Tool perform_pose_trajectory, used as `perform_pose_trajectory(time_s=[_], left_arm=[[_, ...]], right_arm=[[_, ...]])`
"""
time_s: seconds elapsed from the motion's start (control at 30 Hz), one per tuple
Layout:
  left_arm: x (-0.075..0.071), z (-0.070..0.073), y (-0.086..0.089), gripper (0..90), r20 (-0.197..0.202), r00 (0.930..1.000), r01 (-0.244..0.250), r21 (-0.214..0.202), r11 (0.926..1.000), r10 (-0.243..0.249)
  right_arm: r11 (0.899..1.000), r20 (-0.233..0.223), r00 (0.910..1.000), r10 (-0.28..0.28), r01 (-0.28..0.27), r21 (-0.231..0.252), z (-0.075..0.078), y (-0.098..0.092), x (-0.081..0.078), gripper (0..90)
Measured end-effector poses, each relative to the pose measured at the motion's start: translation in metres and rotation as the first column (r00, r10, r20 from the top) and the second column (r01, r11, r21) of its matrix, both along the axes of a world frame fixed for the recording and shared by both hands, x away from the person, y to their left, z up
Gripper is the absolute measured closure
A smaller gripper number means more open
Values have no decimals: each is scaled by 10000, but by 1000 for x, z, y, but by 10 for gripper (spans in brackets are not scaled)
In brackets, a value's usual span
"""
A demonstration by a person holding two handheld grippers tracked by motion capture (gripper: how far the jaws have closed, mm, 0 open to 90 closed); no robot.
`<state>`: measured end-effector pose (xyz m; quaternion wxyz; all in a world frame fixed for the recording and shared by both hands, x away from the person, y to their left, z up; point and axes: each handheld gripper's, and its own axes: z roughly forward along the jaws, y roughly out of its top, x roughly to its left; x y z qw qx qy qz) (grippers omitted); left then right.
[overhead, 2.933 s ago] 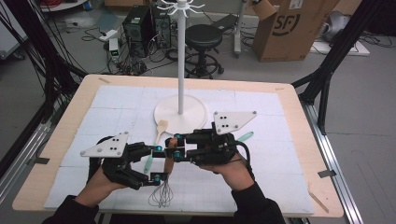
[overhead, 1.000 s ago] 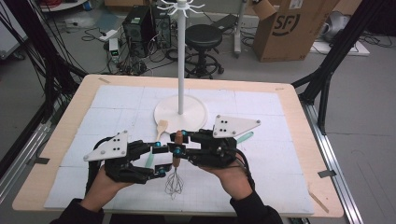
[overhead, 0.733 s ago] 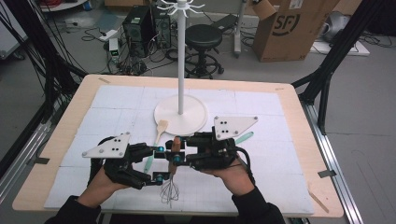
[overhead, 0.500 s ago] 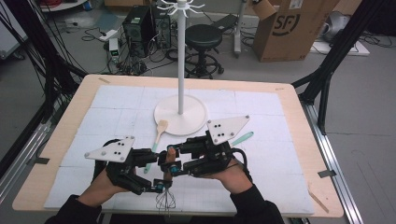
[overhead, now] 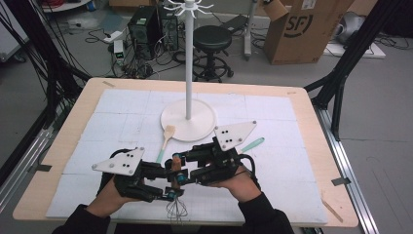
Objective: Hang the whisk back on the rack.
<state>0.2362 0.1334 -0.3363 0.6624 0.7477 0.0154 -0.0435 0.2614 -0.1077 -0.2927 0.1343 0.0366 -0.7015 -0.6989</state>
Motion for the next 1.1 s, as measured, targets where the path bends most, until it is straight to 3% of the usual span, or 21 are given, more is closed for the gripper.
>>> perform_pose_trajectory(time_s=[0.03,0.07,0.1,0.17,0.23,0.33,0.4,0.53,0.6,0.67,0.73,0.8,0.9,0.97,1.0,1.03,1.1], left_arm=[[0,0,0,709,11,9995,-301,96,9995,301],[1,1,1,709,28,9977,-682,213,9974,682],[1,1,1,709,-10,9948,-1022,281,9944,1023],[1,2,2,710,7,9851,-1721,406,9842,1722],[2,2,3,710,-38,9713,-2373,457,9704,2377],[3,3,4,710,-64,9440,-3294,406,9433,3300],[3,4,4,710,67,9277,-3731,462,9266,3732],[0,5,2,710,362,9004,-4350,564,8987,4335],[-1,6,1,710,455,8934,-4490,581,8916,4469],[-1,7,1,710,513,8868,-4617,603,8850,4592],[-1,7,1,710,483,8858,-4638,578,8840,4616],[-1,7,1,710,544,8839,-4672,582,8822,4645],[-2,5,2,707,544,8922,-4507,414,8917,4484],[-2,4,5,696,587,8938,-4468,297,8941,4447],[-2,3,7,626,685,8864,-4606,311,8871,4578],[-2,1,10,570,793,8747,-4815,314,8759,4781],[-2,-3,17,499,771,8691,-4914,228,8706,4885]], right_arm=[[9992,-69,9992,-385,384,-79,0,-1,0,678],[9967,-66,9967,-808,807,-125,0,-2,0,589],[9918,-119,9917,-1278,1277,-106,0,-3,0,528],[9769,60,9769,-2138,2138,-74,1,-7,-2,507],[9513,491,9504,-3071,3081,-133,3,-10,-6,490],[9171,902,9151,-3930,3972,-341,3,-9,-11,512],[8996,1073,8982,-4264,4334,-529,2,-7,-13,540],[8762,1050,8789,-4654,4742,-856,-1,0,-11,561],[8652,933,8707,-4829,4909,-1021,-3,2,-9,593],[8635,832,8697,-4865,4931,-1055,-4,3,-8,637],[8608,866,8665,-4915,4985,-1022,-4,4,-7,683],[8650,751,8713,-4850,4906,-1049,-4,4,-7,715],[8720,845,8784,-4705,4775,-1078,-3,5,-7,730],[8833,824,8892,-4501,4569,-1049,-3,5,-5,732],[8882,809,8937,-4412,4478,-1031,-2,5,-4,732],[8912,806,8964,-4360,4424,-1002,-1,5,-2,732],[8981,697,9028,-4244,4295,-946,1,4,2,733]])
